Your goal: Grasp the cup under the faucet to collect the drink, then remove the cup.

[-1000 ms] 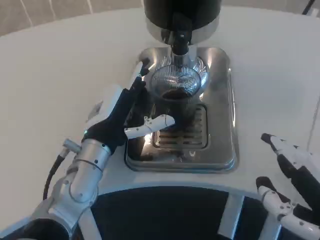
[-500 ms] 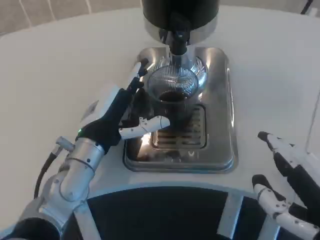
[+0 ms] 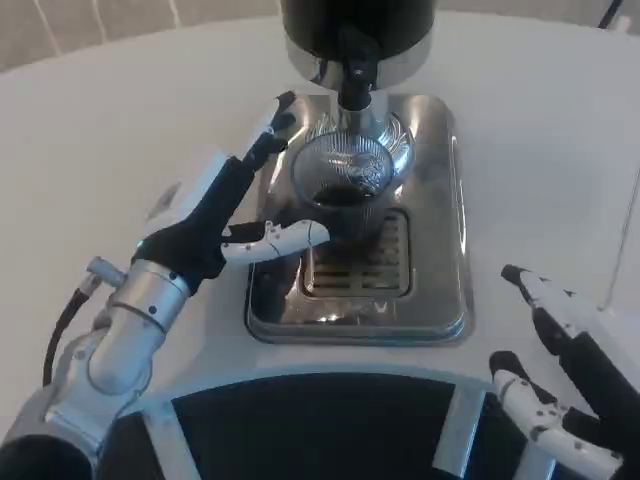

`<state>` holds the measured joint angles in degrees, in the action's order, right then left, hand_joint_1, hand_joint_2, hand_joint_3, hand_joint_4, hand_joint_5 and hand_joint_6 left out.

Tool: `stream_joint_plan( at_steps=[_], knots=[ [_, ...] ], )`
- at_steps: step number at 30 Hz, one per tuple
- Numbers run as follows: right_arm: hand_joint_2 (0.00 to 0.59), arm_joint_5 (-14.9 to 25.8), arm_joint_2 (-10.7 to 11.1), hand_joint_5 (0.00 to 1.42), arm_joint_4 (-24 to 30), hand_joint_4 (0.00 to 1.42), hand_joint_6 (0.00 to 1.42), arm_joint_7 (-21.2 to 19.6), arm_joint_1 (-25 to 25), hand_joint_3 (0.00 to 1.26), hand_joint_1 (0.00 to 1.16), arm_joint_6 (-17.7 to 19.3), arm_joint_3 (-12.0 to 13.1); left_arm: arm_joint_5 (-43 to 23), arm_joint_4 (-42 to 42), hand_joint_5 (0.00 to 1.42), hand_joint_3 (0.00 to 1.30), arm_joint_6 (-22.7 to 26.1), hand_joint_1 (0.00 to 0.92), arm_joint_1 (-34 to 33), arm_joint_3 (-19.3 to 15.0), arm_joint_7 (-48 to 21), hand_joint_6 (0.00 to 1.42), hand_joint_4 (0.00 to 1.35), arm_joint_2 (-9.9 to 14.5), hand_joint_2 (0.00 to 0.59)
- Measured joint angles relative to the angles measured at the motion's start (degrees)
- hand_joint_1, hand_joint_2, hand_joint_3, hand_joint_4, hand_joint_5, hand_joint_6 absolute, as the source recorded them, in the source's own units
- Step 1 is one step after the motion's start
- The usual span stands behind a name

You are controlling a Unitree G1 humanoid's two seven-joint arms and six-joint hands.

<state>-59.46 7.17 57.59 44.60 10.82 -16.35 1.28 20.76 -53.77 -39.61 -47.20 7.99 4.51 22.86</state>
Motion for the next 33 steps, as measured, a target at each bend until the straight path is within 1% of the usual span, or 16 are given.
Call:
stream_joint_plan(
  at_steps=[7, 14, 21, 26, 33],
  knots=[
    [0.541, -0.3, -0.1, 0.00, 1.0, 0.00, 0.00, -0.2, 1.3, 0.00, 0.08, -0.3, -0.1, 0.1, 0.3, 0.16, 0.00, 0.0, 0.346, 0.0, 0.9, -2.1, 0.13, 0.00, 0.0, 0.054],
    [0.540, 0.0, -0.1, 0.00, 1.3, 0.00, 0.00, -0.5, 1.9, 0.00, 0.08, -0.6, 0.6, 0.1, 0.3, 0.16, 0.00, 0.0, 0.345, 0.0, 1.9, -3.3, 0.12, 0.02, -0.3, 0.054],
    [0.539, 0.2, -0.1, 0.00, 1.4, 0.00, 0.00, -0.6, 2.1, 0.00, 0.08, -1.0, 0.7, 0.0, 0.0, 0.17, 0.00, 0.0, 0.345, -0.1, 2.1, -3.3, 0.12, 0.04, -1.1, 0.054],
    [0.539, 1.0, -0.1, 0.00, 1.4, 0.00, 0.00, -0.6, 2.3, 0.00, 0.08, -1.2, 1.8, 0.1, -0.2, 0.18, 0.00, 0.5, 0.345, -0.4, 2.2, -3.3, 0.12, 0.05, -2.0, 0.054],
    [0.537, 1.5, 0.0, 0.00, 1.4, 0.00, 0.00, -0.6, 2.2, 0.00, 0.09, -1.5, 2.5, 0.2, -1.5, 0.18, 0.00, 2.0, 0.345, -1.1, 2.3, -2.7, 0.12, 0.06, -3.2, 0.054]
  ],
)
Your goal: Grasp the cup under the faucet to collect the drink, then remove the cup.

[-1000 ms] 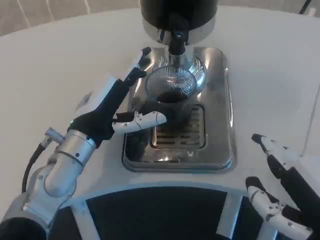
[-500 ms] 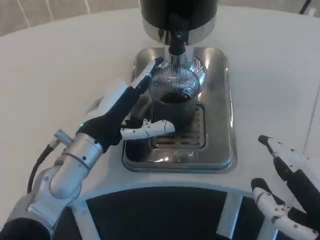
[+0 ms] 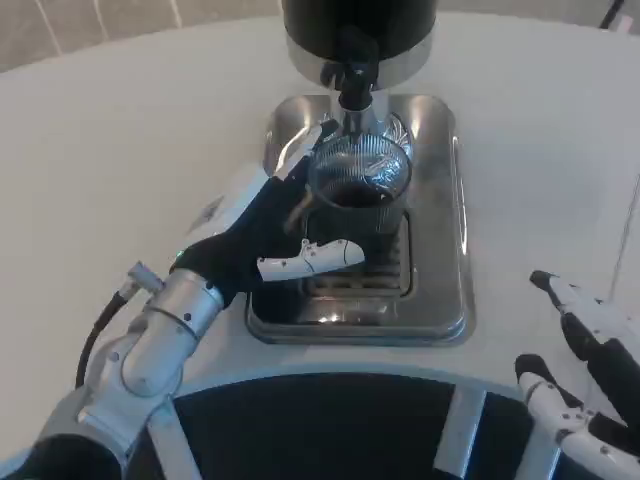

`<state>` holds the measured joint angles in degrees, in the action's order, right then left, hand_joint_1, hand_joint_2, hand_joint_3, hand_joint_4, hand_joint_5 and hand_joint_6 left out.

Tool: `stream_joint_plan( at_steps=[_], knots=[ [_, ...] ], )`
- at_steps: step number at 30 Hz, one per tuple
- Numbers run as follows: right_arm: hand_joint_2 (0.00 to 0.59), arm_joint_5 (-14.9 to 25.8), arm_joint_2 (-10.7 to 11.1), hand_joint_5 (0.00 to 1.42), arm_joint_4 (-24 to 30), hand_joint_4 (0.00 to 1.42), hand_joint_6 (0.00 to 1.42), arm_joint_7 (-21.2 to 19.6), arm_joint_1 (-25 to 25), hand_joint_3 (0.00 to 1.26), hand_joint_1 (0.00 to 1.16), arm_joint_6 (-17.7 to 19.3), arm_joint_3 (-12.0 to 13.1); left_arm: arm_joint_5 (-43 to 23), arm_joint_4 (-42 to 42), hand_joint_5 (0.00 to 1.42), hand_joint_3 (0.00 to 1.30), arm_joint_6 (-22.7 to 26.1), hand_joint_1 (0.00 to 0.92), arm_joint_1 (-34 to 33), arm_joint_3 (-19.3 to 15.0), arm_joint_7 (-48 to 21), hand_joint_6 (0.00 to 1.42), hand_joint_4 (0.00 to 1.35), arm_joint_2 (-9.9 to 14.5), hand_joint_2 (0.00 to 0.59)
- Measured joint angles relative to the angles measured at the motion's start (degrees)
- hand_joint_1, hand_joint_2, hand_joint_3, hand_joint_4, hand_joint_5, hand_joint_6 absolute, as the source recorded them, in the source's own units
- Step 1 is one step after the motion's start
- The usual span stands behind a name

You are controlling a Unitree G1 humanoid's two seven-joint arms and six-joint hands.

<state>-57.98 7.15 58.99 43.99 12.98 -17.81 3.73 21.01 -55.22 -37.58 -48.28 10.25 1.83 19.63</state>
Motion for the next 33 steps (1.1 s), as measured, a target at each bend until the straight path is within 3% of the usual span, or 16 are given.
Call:
stream_joint_plan(
  at_steps=[33],
  knots=[
    [0.532, 0.6, 0.6, 0.00, -0.3, 0.00, 0.00, 0.0, -1.3, 0.01, 0.11, -2.7, 0.3, 1.9, -4.0, 0.22, 0.05, 1.8, 0.333, -4.6, 1.9, 3.6, 0.12, 0.17, -2.1, 0.058]
  ],
)
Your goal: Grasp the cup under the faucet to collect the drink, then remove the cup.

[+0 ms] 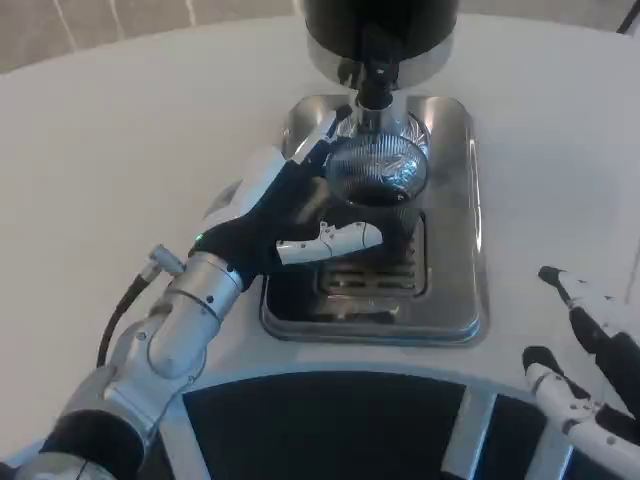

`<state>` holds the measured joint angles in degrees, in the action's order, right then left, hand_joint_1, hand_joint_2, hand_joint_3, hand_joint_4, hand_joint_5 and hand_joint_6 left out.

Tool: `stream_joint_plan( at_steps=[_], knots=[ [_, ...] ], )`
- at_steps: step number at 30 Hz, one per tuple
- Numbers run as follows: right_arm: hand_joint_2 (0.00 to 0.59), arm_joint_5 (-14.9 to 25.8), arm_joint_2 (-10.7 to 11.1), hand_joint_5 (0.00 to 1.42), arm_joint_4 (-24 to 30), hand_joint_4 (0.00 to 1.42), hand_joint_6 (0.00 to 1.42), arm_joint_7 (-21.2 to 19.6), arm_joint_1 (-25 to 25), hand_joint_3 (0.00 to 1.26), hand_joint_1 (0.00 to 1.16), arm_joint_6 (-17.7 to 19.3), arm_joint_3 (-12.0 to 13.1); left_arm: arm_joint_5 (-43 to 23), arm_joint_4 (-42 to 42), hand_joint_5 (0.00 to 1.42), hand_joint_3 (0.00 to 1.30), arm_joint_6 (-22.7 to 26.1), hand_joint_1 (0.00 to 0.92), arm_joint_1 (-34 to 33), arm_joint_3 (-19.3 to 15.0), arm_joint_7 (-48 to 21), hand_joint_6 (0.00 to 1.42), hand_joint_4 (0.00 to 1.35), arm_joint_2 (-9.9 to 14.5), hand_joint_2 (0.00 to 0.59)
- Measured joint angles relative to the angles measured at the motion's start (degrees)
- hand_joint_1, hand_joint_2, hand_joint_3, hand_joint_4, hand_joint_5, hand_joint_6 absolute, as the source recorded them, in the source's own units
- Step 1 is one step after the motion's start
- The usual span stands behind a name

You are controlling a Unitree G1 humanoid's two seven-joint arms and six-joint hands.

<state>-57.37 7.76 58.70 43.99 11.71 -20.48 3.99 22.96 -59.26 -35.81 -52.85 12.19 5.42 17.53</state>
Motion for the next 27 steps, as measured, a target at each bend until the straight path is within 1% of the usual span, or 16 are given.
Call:
stream_joint_plan(
  at_steps=[9, 16, 17, 20, 21, 23, 25, 27],
  knots=[
    [0.528, -0.6, -0.1, 0.00, -0.1, 0.00, 0.00, 0.0, -0.2, 0.02, 0.12, -0.8, -0.3, 0.0, -0.6, 0.24, 0.10, 0.3, 0.333, -0.4, 0.4, 1.3, 0.12, 0.21, -0.7, 0.058],
    [0.527, -0.8, -0.1, 0.00, -0.1, 0.00, 0.00, 0.0, -0.2, 0.02, 0.13, -1.1, -0.5, 0.1, -1.2, 0.27, 0.19, 1.1, 0.337, -1.3, 0.8, 1.9, 0.12, 0.28, -0.9, 0.066],
    [0.534, -0.8, -0.1, 0.00, -0.1, 0.00, 0.00, 0.0, -0.2, 0.02, 0.15, -1.1, -0.5, 0.1, -1.2, 0.27, 0.19, 1.1, 0.338, -1.3, 0.9, 2.1, 0.12, 0.28, -0.9, 0.067],
    [0.534, -0.7, -0.1, 0.00, -0.2, 0.00, 0.00, 0.0, -0.2, 0.03, 0.16, -1.1, -0.6, 0.2, -1.2, 0.29, 0.22, 1.2, 0.339, -1.3, 1.1, 2.6, 0.12, 0.32, -1.0, 0.068],
    [0.525, -0.8, -0.1, 0.00, -0.2, 0.00, 0.00, 0.0, -0.2, 0.04, 0.18, -1.1, -0.6, 0.2, -1.2, 0.30, 0.23, 1.3, 0.341, -1.3, 1.2, 2.7, 0.12, 0.32, -1.0, 0.070],
    [0.536, -0.8, -0.1, 0.00, -0.3, 0.00, 0.00, 0.0, -0.3, 0.03, 0.20, -1.1, -0.7, 0.2, -1.2, 0.32, 0.26, 1.3, 0.352, -1.3, 1.5, 3.1, 0.11, 0.35, -1.0, 0.076],
    [0.531, -0.8, -0.1, 0.00, -0.3, 0.00, 0.00, 0.0, -0.4, 0.03, 0.23, -1.1, -0.7, 0.3, -1.2, 0.35, 0.29, 1.4, 0.365, -1.3, 1.8, 3.5, 0.10, 0.39, -1.1, 0.081],
    [0.532, -1.0, -0.1, 0.00, -0.5, 0.00, 0.00, 0.0, -0.5, 0.03, 0.24, -1.1, -0.8, 0.2, -1.2, 0.40, 0.35, 1.4, 0.384, -1.3, 1.9, 4.1, 0.11, 0.46, -1.2, 0.088]
  ],
)
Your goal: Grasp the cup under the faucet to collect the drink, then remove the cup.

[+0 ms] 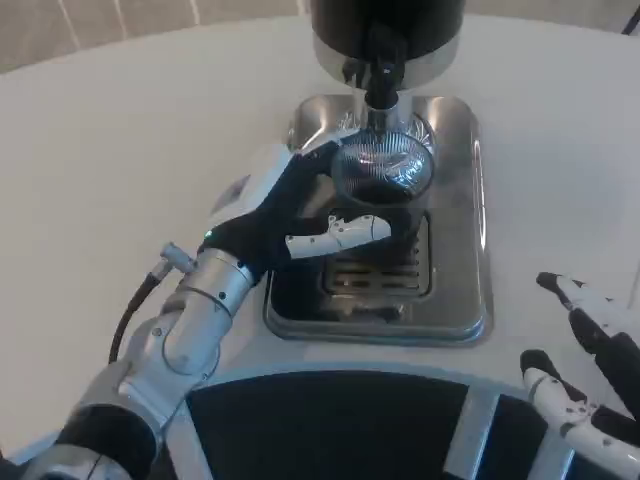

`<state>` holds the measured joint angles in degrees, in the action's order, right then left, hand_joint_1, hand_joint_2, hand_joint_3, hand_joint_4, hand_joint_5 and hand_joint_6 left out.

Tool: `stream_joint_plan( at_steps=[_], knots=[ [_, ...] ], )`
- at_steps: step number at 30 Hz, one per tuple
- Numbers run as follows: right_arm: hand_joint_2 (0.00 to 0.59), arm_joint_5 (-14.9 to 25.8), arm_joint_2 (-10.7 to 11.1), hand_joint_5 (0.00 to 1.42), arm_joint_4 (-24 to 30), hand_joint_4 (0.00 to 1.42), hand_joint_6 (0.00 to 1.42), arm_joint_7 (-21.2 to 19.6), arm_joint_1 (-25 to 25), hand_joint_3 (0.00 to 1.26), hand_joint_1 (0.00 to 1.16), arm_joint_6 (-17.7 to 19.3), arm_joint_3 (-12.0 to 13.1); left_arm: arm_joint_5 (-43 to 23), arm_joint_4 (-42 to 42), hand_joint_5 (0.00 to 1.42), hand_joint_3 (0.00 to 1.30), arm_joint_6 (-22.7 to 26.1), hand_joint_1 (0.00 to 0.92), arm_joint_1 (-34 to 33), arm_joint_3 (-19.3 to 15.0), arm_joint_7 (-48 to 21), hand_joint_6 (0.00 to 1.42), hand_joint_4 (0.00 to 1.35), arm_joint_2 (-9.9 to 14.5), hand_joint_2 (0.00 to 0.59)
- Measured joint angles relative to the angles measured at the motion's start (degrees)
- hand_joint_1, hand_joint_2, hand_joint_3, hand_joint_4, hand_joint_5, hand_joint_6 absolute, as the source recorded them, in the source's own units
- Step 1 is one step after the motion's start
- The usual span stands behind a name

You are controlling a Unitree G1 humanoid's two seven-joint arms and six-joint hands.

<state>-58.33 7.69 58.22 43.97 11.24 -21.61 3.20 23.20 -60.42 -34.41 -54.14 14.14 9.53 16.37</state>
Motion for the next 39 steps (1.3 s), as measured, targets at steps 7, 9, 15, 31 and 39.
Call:
stream_joint_plan(
  at_steps=[7, 9, 15, 31, 39],
  knots=[
    [0.533, -0.3, 0.0, 0.00, -0.5, 0.00, 0.01, -0.2, 0.1, 0.04, 0.25, 0.0, -0.3, 0.1, 0.0, 0.65, 0.53, 0.0, 0.425, 0.1, 0.3, 2.3, 0.22, 0.61, -0.6, 0.103],
    [0.533, -0.3, -0.1, 0.00, -0.6, 0.00, 0.01, -0.2, 0.0, 0.04, 0.25, 0.0, -0.3, 0.1, 0.0, 0.71, 0.58, 0.0, 0.430, 0.2, 0.3, 2.9, 0.26, 0.67, -0.8, 0.105],
    [0.529, -0.3, -0.1, 0.00, -1.0, 0.00, 0.01, -0.3, -0.2, 0.04, 0.26, -0.5, -0.2, 0.1, 0.1, 0.86, 0.71, -0.6, 0.452, 0.5, 0.2, 5.8, 0.30, 0.78, -1.1, 0.107],
    [0.526, -0.3, -0.1, 0.00, -1.5, 0.00, 0.02, -0.6, -0.1, 0.05, 0.28, -0.7, -0.1, 0.0, 1.1, 1.09, 0.88, -2.1, 0.482, 2.6, -0.2, 7.3, 0.37, 0.96, -0.9, 0.105],
    [0.525, -0.3, -0.1, 0.00, -1.6, 0.00, 0.02, -1.0, -0.1, 0.05, 0.29, -1.1, -0.1, 0.0, 2.8, 1.27, 1.00, -2.7, 0.517, 4.8, -1.1, 8.2, 0.45, 1.16, 0.3, 0.112]
  ],
)
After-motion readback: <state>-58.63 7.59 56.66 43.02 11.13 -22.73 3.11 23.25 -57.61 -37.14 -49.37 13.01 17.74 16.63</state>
